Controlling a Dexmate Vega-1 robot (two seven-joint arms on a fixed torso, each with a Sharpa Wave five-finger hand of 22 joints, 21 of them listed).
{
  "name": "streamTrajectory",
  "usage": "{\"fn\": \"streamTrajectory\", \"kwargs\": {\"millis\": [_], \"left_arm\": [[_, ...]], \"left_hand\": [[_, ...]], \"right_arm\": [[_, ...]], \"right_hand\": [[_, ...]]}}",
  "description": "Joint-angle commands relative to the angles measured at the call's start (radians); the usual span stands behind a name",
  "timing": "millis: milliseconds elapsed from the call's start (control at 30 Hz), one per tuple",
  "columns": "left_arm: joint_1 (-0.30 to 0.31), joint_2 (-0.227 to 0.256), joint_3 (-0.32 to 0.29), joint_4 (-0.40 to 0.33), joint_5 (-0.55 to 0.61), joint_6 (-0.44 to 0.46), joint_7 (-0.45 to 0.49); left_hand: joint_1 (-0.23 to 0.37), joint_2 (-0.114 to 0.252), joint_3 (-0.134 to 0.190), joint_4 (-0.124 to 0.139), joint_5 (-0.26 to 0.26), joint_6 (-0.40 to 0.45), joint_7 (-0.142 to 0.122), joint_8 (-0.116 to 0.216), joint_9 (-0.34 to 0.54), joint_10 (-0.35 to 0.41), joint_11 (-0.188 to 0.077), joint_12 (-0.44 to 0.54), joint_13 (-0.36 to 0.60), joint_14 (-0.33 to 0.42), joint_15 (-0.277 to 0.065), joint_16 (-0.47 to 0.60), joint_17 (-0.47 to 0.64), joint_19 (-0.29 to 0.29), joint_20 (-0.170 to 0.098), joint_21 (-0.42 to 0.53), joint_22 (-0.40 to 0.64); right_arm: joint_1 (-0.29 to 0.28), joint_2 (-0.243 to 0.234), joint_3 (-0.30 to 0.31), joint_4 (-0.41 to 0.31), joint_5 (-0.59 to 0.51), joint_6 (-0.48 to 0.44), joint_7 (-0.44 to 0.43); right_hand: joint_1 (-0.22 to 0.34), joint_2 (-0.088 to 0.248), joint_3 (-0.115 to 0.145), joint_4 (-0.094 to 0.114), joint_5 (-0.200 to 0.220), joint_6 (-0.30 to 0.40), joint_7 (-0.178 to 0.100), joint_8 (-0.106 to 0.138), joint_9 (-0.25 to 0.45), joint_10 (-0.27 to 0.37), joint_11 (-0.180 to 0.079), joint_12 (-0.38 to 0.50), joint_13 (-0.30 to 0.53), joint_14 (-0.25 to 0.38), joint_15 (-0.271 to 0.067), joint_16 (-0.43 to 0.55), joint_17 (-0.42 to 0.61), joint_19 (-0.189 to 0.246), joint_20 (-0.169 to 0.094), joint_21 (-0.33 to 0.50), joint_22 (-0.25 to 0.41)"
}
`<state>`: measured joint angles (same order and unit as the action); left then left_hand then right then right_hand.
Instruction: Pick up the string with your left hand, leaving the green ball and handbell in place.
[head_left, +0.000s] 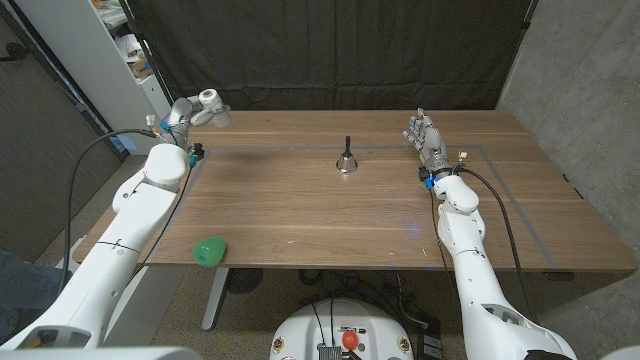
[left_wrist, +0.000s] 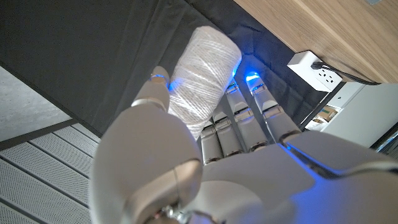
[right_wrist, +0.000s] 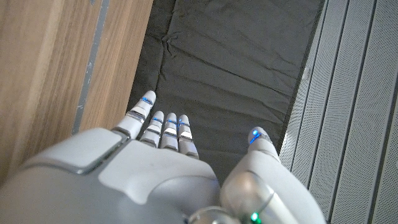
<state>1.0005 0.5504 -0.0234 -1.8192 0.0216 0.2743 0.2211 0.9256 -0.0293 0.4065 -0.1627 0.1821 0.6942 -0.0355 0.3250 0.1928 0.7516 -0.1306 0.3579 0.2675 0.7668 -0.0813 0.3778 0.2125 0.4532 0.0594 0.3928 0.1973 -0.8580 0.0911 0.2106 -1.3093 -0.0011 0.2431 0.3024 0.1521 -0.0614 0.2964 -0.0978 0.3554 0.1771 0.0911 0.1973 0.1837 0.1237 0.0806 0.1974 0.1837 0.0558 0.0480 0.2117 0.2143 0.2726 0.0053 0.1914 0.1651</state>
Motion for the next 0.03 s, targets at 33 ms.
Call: {"fn": "streamTrajectory", "kwargs": {"millis": [33], "left_arm": [[-0.015, -0.004, 0.003, 0.035, -0.008, -0.03, -0.01]], "left_hand": [[0.131, 0.138, -0.002, 0.005, 0.004, 0.126, -0.042, 0.004, 0.006, 0.031, -0.019, -0.001, 0.002, 0.013, -0.019, 0.002, 0.003, 0.009, 0.001, 0.006, 0.004]], "right_arm": [[0.001, 0.007, -0.004, 0.0, -0.009, -0.003, -0.013]], "right_hand": [[0.005, 0.006, -0.001, 0.0, 0.004, 0.011, 0.003, 0.004, 0.004, 0.008, 0.002, 0.003, 0.005, 0.007, -0.001, 0.006, 0.001, 0.01, 0.0, 0.005, 0.005]]}}
